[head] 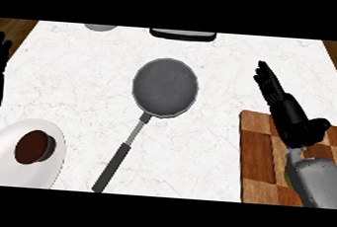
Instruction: Pick the lemon from the cutting board and place it in the pan
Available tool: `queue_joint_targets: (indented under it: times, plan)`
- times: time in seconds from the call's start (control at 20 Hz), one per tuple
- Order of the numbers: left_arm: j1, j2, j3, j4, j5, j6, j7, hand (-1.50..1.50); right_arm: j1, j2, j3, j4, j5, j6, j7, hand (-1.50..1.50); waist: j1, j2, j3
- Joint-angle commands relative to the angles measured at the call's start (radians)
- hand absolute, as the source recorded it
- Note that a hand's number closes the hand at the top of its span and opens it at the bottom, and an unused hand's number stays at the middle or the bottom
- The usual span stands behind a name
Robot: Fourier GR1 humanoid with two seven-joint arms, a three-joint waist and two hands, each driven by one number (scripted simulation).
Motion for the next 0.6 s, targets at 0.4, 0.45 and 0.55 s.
queue_joint_targets:
  times: [0.4,0.45,0.55]
  plan:
    - [0.275,0.007,-0.214,-0.024,-0.107,-0.111,0.024,0.00,0.176,-0.224,-0.339,0.136,-0.113,-0.034,0.085,-1.50,-0.081,0.025,0.006]
    - [0.295,-0.024,-0.249,-0.035,-0.129,-0.090,0.021,0.00,0.237,-0.230,-0.343,0.153,-0.124,-0.006,0.066,-1.50,-0.077,0.025,0.007]
    - [0.337,-0.032,-0.269,-0.073,-0.155,-0.086,-0.017,0.00,0.314,-0.322,-0.364,0.133,-0.154,0.112,0.087,-1.50,-0.050,0.023,0.006]
